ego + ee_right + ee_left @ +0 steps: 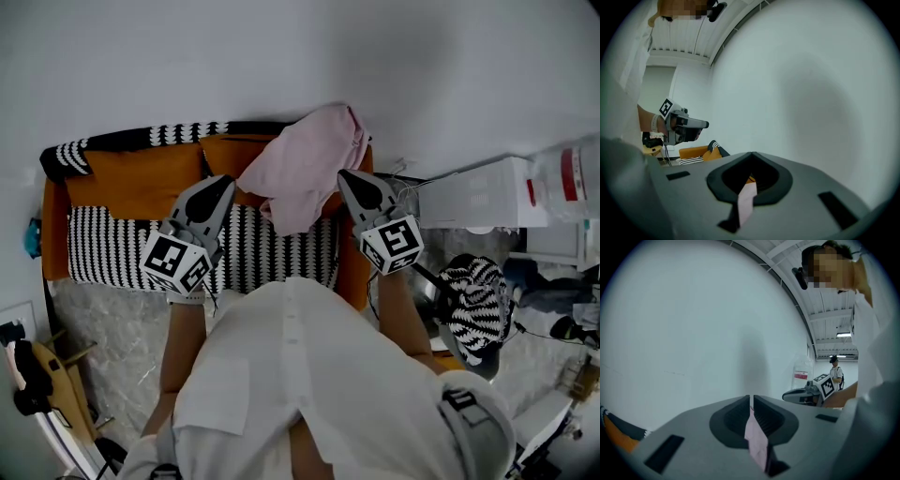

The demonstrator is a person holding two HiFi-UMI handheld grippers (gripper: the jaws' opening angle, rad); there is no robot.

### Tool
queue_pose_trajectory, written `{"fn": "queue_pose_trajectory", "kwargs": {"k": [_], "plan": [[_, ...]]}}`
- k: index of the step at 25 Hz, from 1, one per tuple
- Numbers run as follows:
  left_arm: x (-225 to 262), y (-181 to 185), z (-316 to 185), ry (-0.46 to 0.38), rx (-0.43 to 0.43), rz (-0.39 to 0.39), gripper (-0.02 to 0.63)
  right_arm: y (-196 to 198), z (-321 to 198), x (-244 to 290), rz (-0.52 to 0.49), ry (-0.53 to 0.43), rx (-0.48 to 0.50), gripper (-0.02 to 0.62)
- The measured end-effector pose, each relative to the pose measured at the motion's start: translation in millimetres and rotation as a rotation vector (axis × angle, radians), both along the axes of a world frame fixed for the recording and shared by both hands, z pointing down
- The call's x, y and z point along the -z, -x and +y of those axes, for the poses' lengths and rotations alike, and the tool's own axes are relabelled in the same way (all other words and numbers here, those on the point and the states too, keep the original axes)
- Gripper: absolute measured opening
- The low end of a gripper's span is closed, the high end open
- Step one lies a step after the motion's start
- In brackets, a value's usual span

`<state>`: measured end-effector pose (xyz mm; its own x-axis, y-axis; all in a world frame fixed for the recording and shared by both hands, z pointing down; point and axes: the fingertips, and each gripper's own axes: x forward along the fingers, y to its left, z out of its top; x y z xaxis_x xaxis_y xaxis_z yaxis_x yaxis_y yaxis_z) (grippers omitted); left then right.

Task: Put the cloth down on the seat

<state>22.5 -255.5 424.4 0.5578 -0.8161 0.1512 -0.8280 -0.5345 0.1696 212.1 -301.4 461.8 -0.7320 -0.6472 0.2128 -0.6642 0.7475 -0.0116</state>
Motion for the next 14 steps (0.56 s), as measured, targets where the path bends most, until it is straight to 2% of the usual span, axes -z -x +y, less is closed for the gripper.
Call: {"fn": "queue_pose_trajectory", "kwargs": {"k": [14], "plan": [[-7.9, -1.7, 0.5, 0.021, -0.009, -0.005, 0.040, 4.6, 0.7, -8.6, 0.007, 0.018, 0.020, 0.009]]}}
